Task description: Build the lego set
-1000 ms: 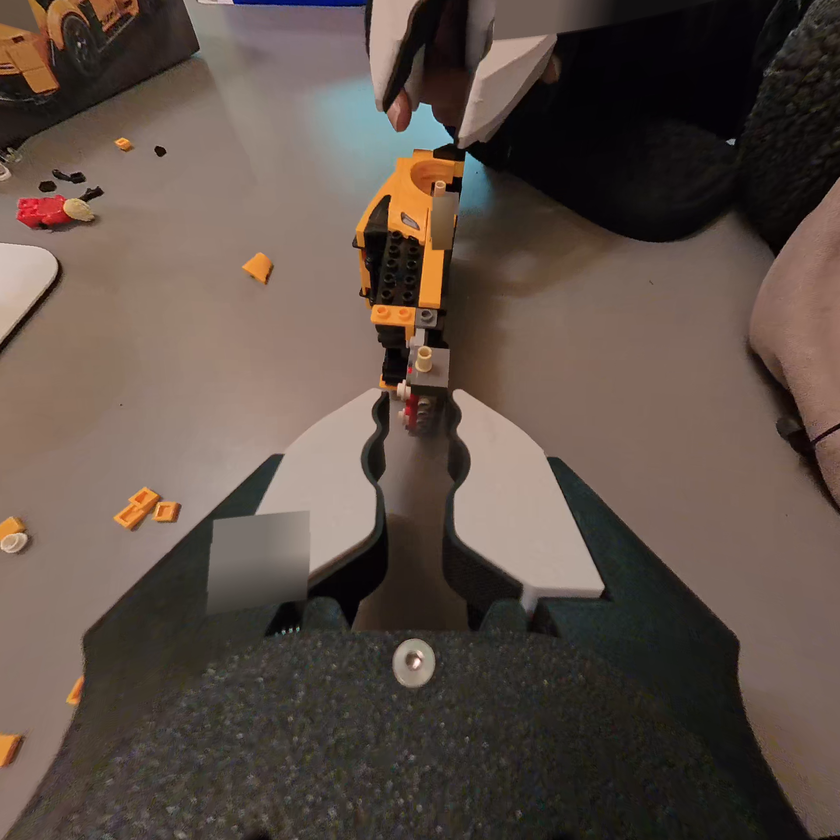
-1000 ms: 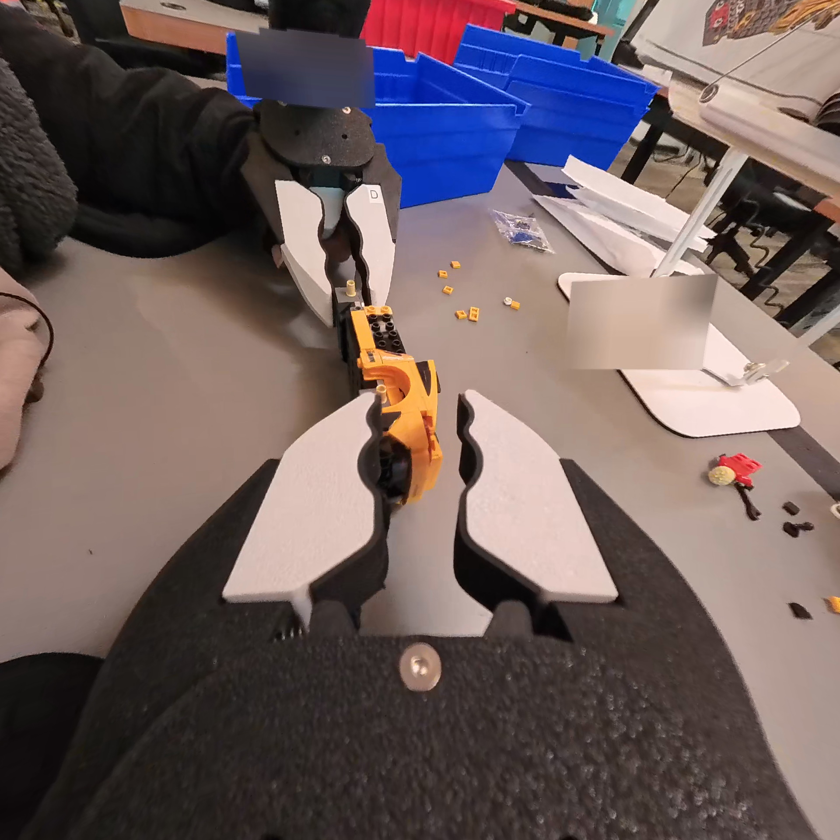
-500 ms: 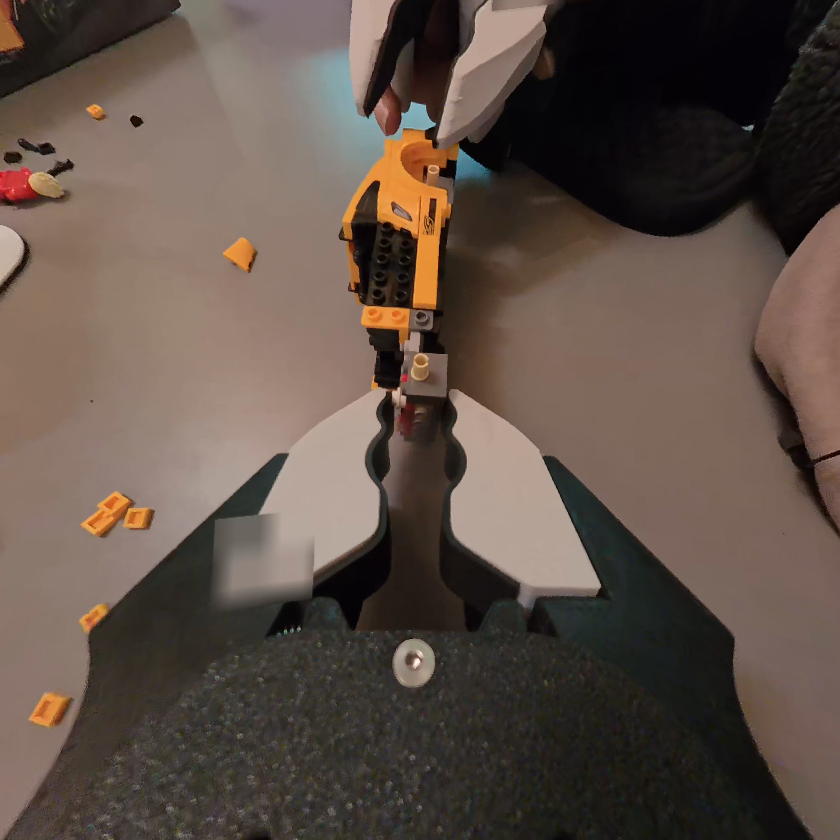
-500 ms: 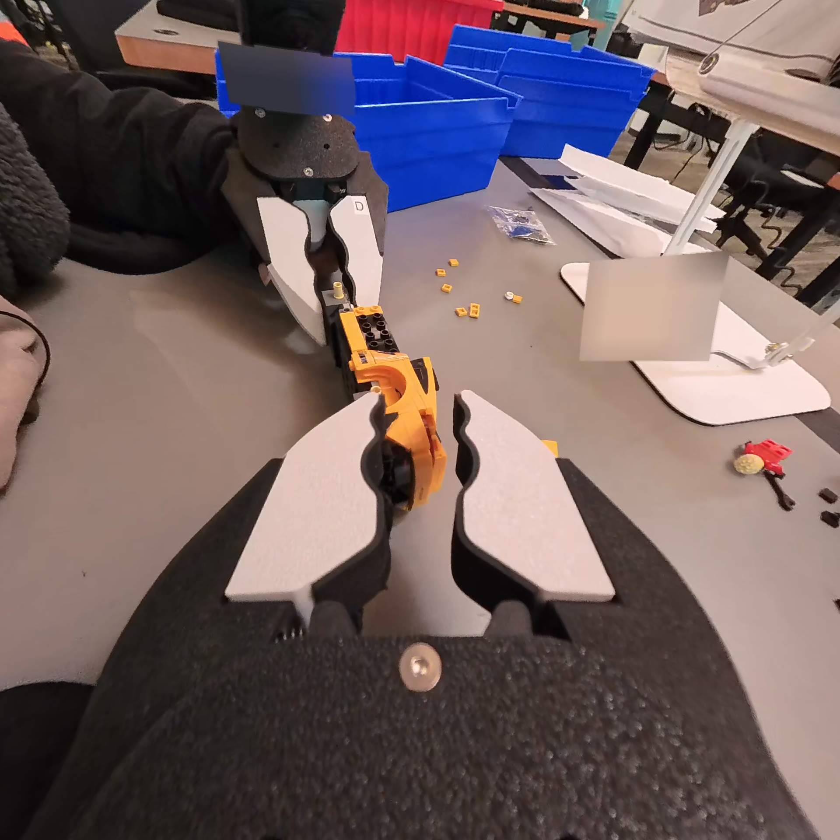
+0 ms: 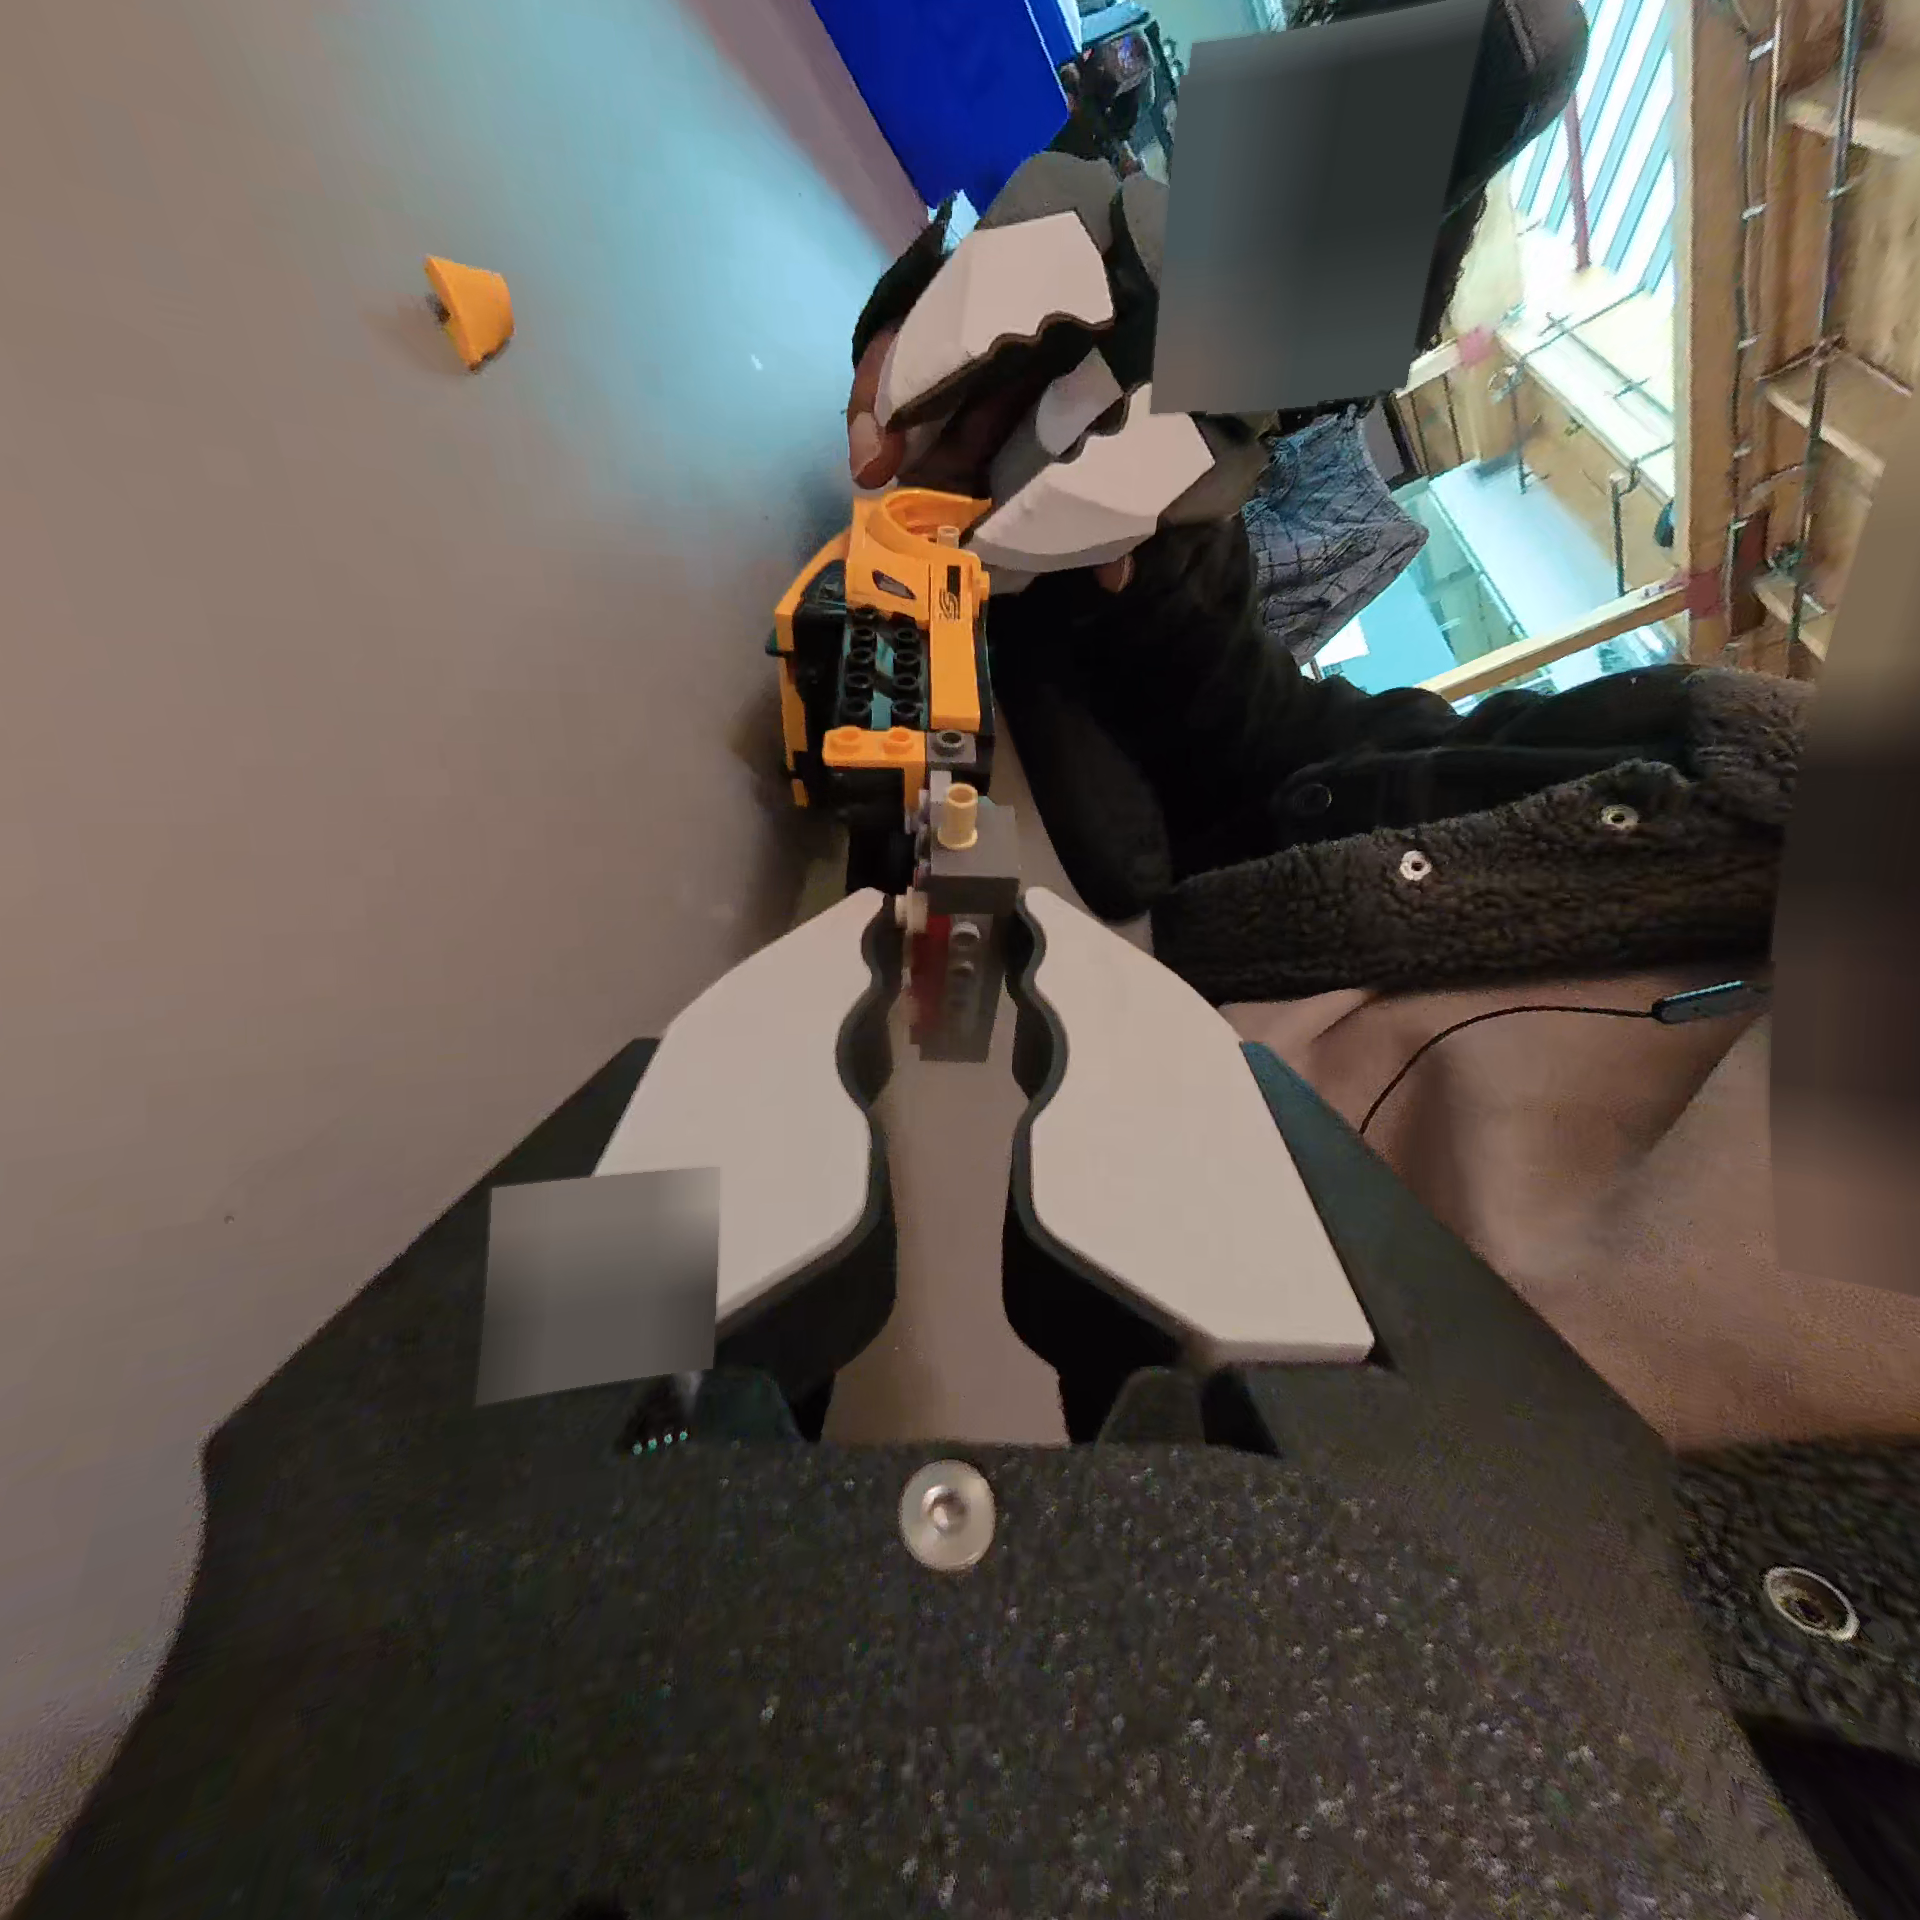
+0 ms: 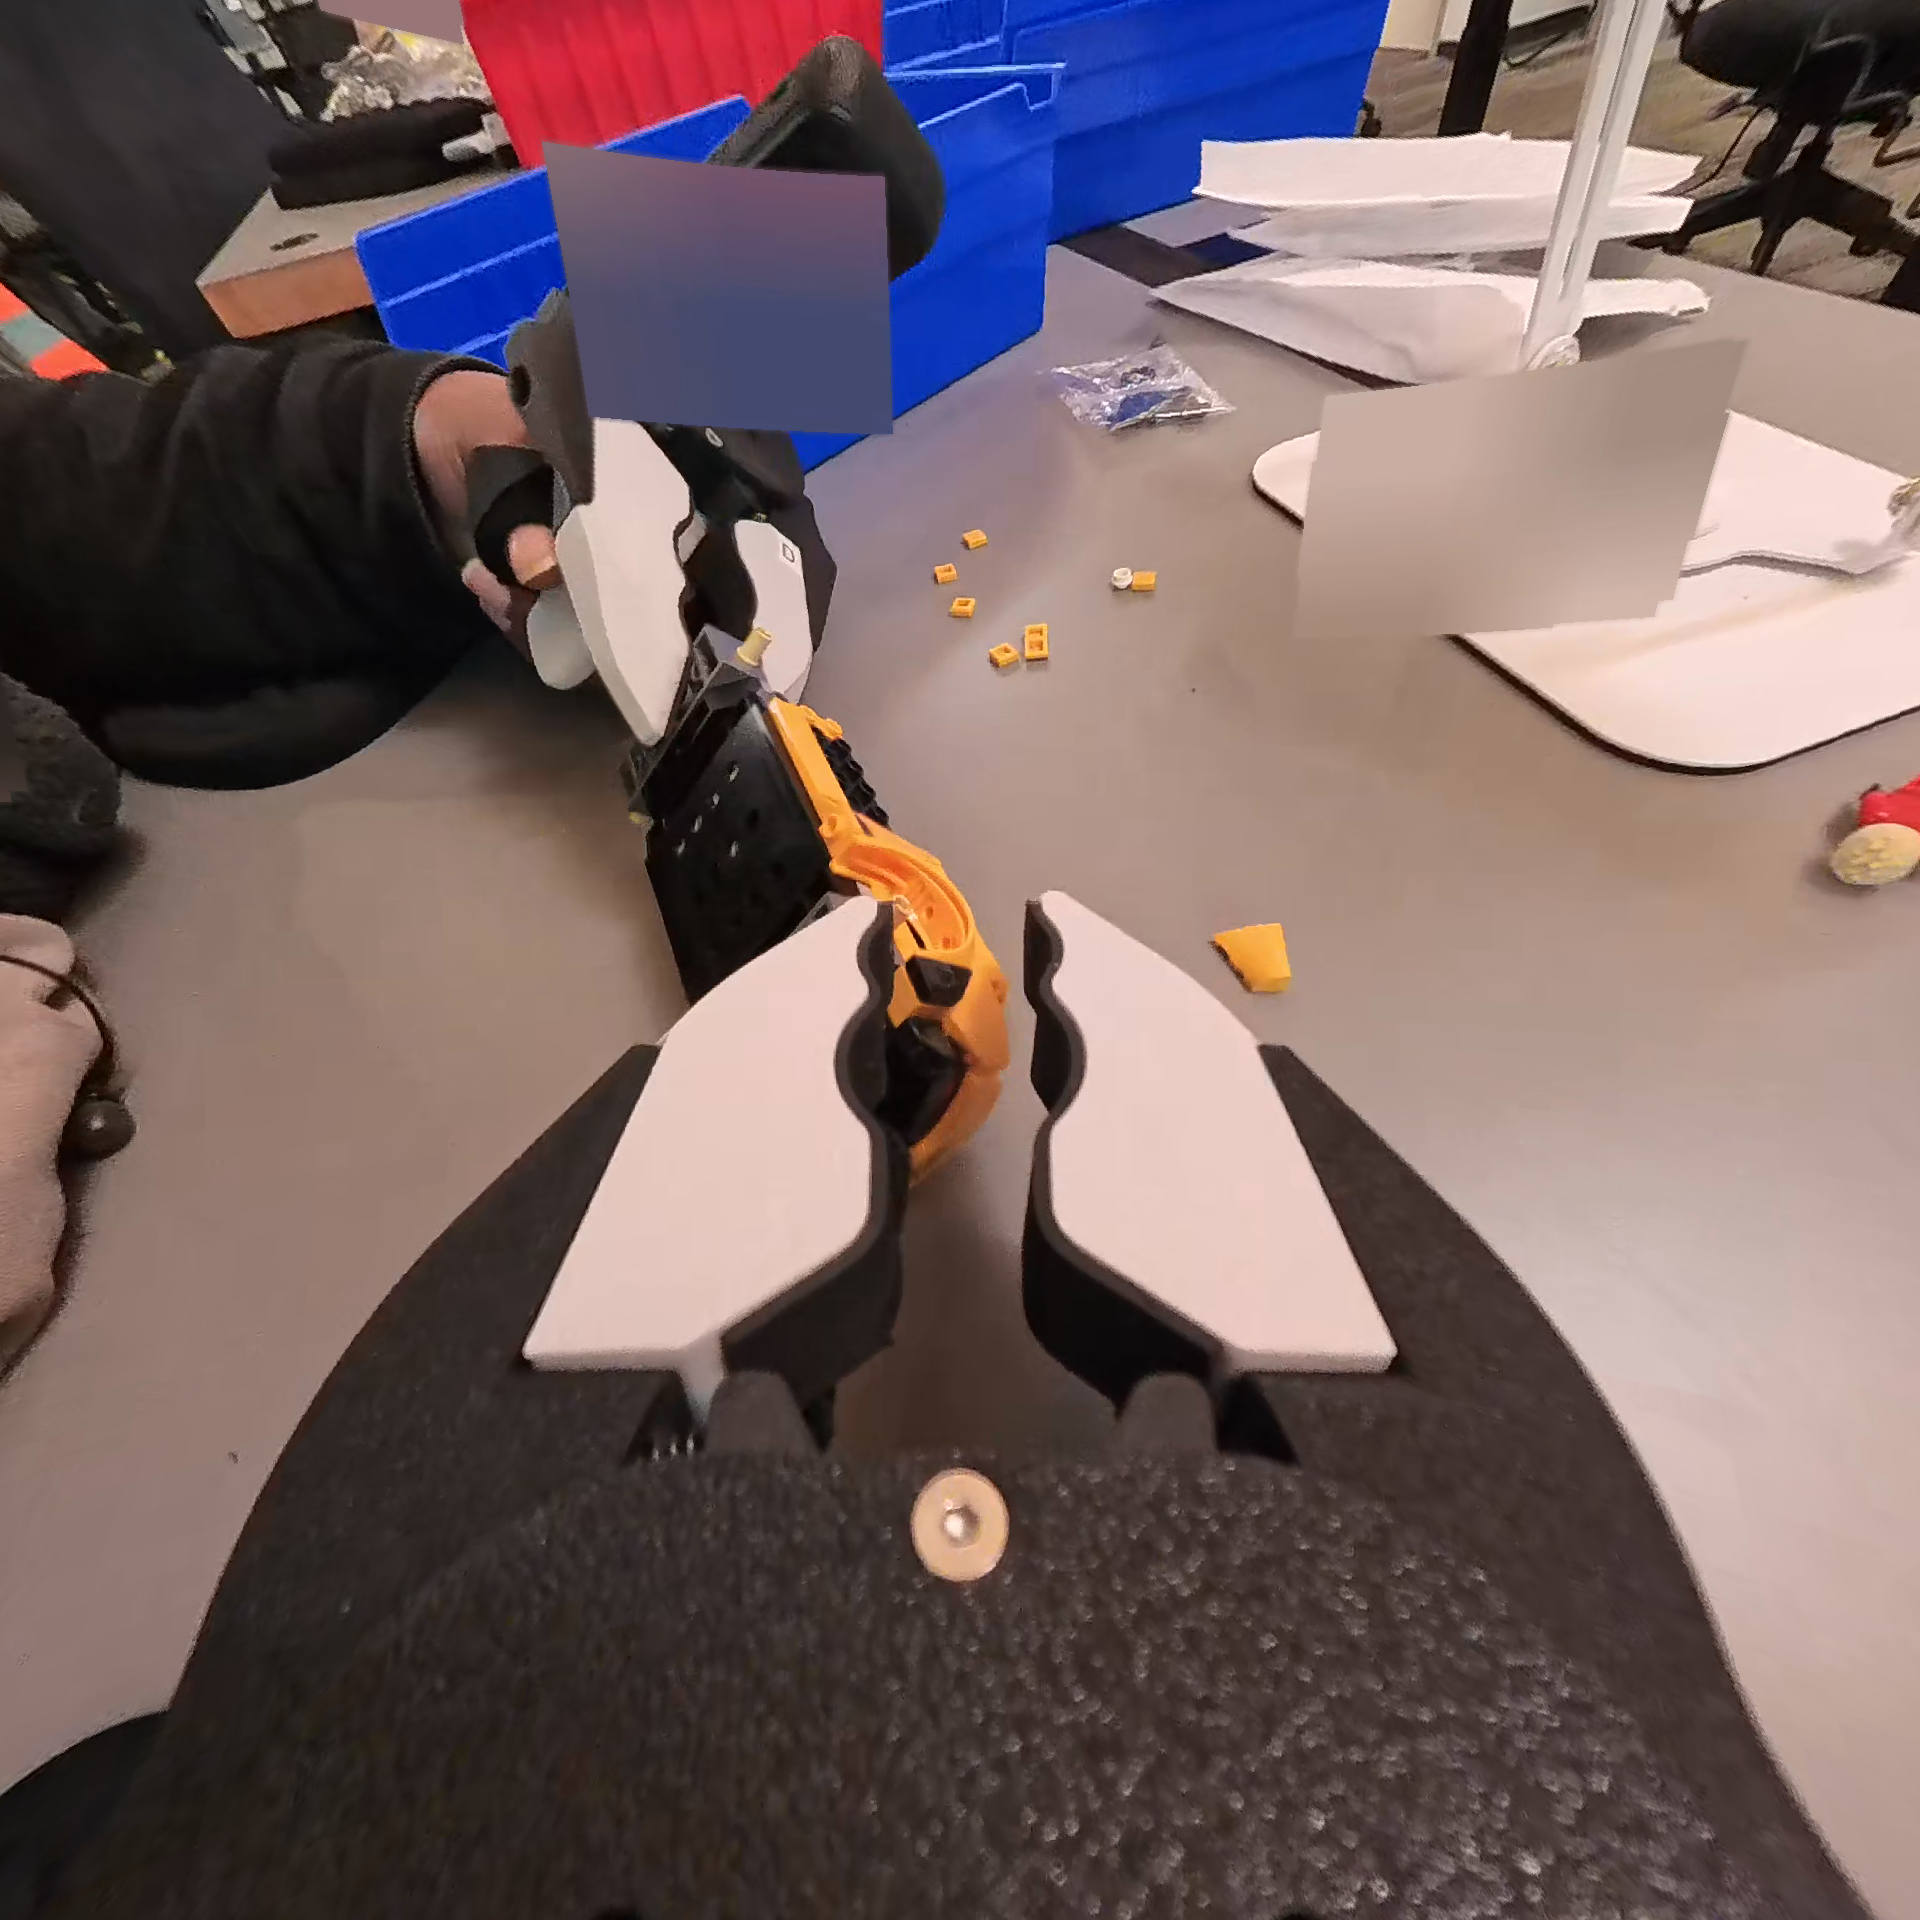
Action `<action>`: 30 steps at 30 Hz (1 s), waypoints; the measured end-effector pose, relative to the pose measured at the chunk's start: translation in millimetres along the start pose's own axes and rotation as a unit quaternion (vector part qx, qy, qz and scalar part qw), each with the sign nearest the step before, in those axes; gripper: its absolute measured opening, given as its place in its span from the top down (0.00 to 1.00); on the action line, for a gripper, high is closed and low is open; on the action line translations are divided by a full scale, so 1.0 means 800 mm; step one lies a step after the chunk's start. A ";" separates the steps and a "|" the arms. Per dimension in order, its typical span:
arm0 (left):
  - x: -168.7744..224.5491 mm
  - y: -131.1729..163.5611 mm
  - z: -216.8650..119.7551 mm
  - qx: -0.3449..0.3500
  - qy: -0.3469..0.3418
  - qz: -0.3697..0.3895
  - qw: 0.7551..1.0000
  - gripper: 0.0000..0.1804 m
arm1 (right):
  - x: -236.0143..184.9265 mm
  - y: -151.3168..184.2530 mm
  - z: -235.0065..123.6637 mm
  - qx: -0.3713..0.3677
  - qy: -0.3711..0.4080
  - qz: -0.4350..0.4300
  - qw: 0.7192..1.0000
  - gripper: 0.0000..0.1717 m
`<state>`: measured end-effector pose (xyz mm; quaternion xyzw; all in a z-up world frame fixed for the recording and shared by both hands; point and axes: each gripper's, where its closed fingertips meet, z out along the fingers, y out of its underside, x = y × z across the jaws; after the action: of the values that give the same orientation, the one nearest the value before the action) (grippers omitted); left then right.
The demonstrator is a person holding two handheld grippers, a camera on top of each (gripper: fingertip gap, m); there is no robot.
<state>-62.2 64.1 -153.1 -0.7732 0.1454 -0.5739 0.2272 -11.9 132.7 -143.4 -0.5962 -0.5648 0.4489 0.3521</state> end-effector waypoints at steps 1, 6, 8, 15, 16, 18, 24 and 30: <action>0.000 -0.001 0.000 0.001 0.001 -0.002 1.000 0.89 | 0.000 0.000 0.000 0.000 0.001 0.000 1.000 0.86; 0.001 0.001 0.001 -0.005 -0.016 0.047 0.999 0.90 | -0.003 0.000 -0.001 0.003 -0.004 -0.010 1.000 0.86; -0.004 0.005 0.000 -0.022 -0.068 0.151 0.986 0.90 | -0.011 -0.005 -0.004 0.017 -0.015 -0.022 0.999 0.85; -0.027 0.018 0.003 -0.068 -0.187 0.326 0.924 0.89 | -0.026 -0.009 -0.009 0.027 -0.037 -0.049 0.998 0.85; -0.028 0.017 0.003 -0.067 -0.188 0.326 0.924 0.89 | -0.025 -0.010 -0.009 0.029 -0.035 -0.048 0.998 0.85; -0.028 0.017 0.003 -0.066 -0.196 0.336 0.919 0.89 | -0.024 -0.012 -0.012 0.036 -0.032 -0.048 0.998 0.85; -0.015 0.014 0.000 -0.051 -0.186 0.383 0.903 0.86 | -0.025 -0.030 -0.023 0.081 -0.032 -0.054 0.995 0.85; -0.008 0.011 -0.008 -0.042 -0.185 0.397 0.898 0.84 | -0.007 -0.036 -0.030 0.097 0.004 -0.044 0.994 0.85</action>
<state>-70.2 58.9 -161.1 -0.7526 0.4189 -0.2759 0.4266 0.3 132.3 -107.7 -0.5360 -0.5430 0.4832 0.4295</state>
